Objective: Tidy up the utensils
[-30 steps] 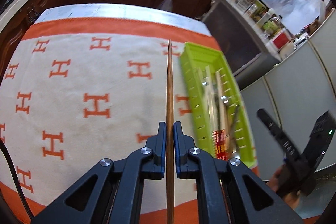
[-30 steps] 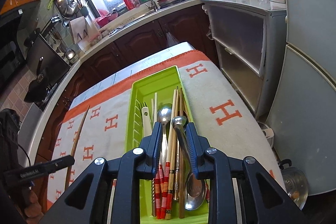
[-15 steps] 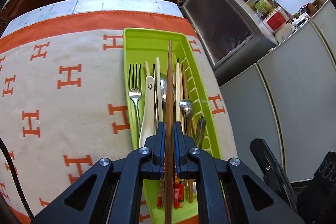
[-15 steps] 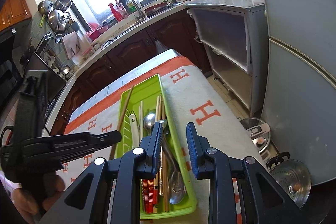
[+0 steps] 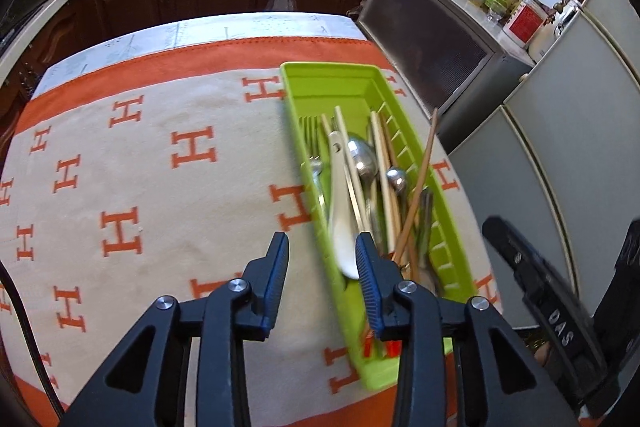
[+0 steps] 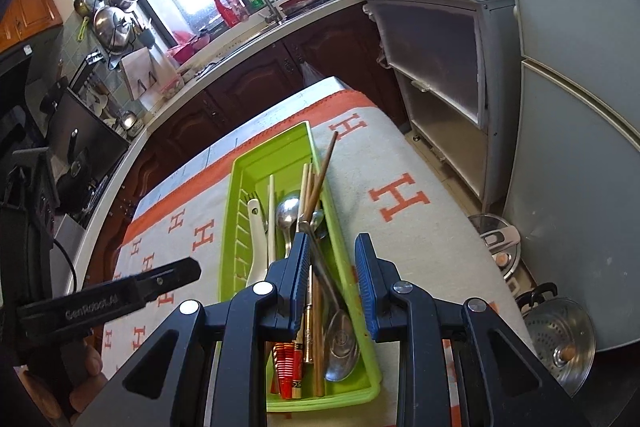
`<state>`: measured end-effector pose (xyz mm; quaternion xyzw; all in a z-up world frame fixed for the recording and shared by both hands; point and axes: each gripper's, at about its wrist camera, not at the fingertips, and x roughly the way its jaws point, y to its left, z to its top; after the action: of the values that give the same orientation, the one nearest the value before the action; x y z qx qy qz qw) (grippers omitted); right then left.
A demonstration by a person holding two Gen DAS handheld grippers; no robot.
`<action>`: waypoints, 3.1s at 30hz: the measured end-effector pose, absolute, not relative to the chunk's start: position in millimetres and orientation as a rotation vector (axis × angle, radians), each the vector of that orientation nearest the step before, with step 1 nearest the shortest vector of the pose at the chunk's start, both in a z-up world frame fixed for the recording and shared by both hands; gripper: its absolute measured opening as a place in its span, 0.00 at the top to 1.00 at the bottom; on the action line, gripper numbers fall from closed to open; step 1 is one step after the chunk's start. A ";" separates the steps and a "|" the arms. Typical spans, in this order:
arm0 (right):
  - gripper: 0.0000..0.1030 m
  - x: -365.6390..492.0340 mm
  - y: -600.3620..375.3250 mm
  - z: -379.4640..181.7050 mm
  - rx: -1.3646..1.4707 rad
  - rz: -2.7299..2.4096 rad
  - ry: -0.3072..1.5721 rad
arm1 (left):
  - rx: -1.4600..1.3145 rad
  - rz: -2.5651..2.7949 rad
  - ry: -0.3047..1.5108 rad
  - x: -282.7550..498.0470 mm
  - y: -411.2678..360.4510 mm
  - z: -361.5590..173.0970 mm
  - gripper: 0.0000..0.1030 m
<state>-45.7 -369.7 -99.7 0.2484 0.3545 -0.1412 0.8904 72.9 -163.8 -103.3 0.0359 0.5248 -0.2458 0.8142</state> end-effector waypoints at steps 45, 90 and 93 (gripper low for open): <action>0.88 42.2 -268.7 -131.8 0.337 -0.120 0.935 | 0.021 -0.301 1.003 47.9 -17.1 -97.2 0.29; 0.50 -83.4 -157.4 55.6 0.182 -0.047 0.760 | 0.066 -0.158 0.799 -31.2 13.2 3.0 0.01; 0.49 -83.8 -155.8 56.7 0.183 -0.045 0.765 | 0.066 -0.142 0.794 -30.6 13.0 2.9 0.01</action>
<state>-83.8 -155.8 56.7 0.0893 0.3725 -0.0219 0.9235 -30.6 13.0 2.9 0.0321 0.3864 -0.0690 0.9192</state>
